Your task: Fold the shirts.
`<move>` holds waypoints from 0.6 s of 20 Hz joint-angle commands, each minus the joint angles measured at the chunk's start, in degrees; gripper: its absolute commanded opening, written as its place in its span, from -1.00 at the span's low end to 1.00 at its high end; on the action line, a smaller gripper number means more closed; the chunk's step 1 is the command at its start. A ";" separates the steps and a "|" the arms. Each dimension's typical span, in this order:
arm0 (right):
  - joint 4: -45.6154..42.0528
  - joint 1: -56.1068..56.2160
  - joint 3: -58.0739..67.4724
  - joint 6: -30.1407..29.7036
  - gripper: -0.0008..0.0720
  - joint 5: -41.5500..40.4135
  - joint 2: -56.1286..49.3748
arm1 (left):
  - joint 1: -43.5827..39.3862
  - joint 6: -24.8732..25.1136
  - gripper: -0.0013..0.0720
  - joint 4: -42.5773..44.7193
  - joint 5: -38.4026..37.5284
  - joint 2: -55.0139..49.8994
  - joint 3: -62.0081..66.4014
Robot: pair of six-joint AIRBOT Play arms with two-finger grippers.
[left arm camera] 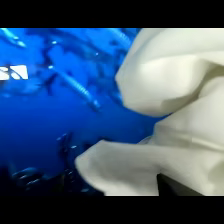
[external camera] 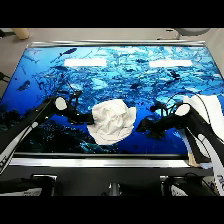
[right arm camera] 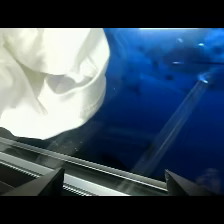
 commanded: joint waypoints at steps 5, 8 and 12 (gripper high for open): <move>7.50 5.90 -1.25 -3.61 0.86 -8.55 -7.63 | -0.22 3.67 -0.90 -8.79 6.16 -3.06 -1.70; 8.33 11.61 -1.22 -1.01 0.86 -17.66 -9.27 | 0.09 4.15 -0.90 -8.72 5.84 -0.46 -1.73; 12.02 13.18 -0.81 -0.92 -0.92 -20.90 -10.67 | 0.13 6.19 -0.90 -8.55 6.03 5.29 -1.70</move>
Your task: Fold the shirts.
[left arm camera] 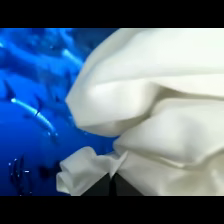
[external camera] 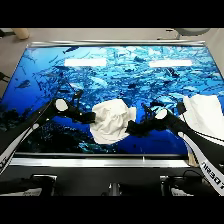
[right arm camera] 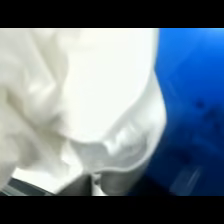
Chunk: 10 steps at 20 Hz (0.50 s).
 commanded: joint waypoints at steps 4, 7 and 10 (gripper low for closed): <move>-4.13 -4.28 10.23 -4.28 -0.94 8.79 7.56 | 0.31 4.87 -0.91 12.22 0.13 14.62 6.19; -10.08 -9.57 25.97 -4.72 -0.94 15.56 22.08 | 0.31 4.83 -0.91 19.41 0.26 25.42 18.49; -13.27 -10.71 39.34 -1.79 -0.94 10.71 36.96 | -0.13 2.75 -0.91 19.43 3.30 35.12 31.17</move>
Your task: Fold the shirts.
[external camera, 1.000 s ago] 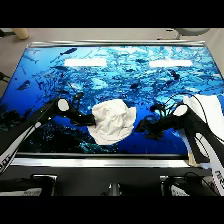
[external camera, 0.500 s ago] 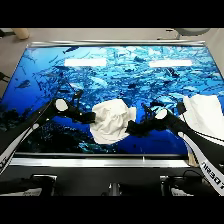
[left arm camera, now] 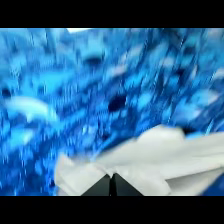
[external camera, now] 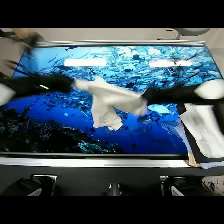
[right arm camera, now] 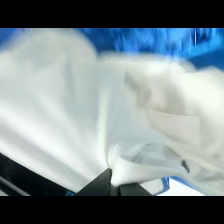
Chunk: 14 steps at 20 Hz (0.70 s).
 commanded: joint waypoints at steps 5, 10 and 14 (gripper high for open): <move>-5.92 -2.03 14.43 13.29 -0.94 -7.32 24.68 | -0.37 -5.51 -0.91 3.63 8.11 17.35 13.11; -6.99 -2.03 14.38 16.41 -0.94 3.21 18.67 | -0.35 -5.35 -0.91 6.62 15.39 11.74 13.09; -16.92 -2.03 9.11 19.30 -0.93 14.27 6.62 | -0.13 -4.96 -0.90 9.62 16.85 -4.52 13.09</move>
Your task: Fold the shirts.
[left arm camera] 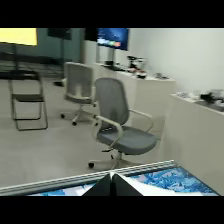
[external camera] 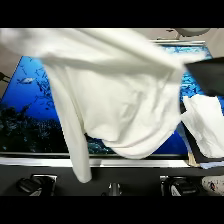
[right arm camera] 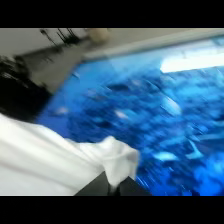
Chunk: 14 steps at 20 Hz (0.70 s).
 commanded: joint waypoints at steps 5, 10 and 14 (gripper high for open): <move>-1.20 0.02 -15.67 3.67 -0.93 -4.72 -21.81 | 0.09 0.68 -0.88 -11.69 -4.33 -35.26 0.15; 1.60 -0.37 -16.39 3.08 -0.65 -6.21 -31.01 | 2.78 0.79 0.52 -18.05 -26.47 -44.13 0.20; -0.42 -7.65 -15.91 -4.68 0.36 3.06 -30.51 | 10.51 4.96 0.53 -5.46 -44.87 -37.46 -4.50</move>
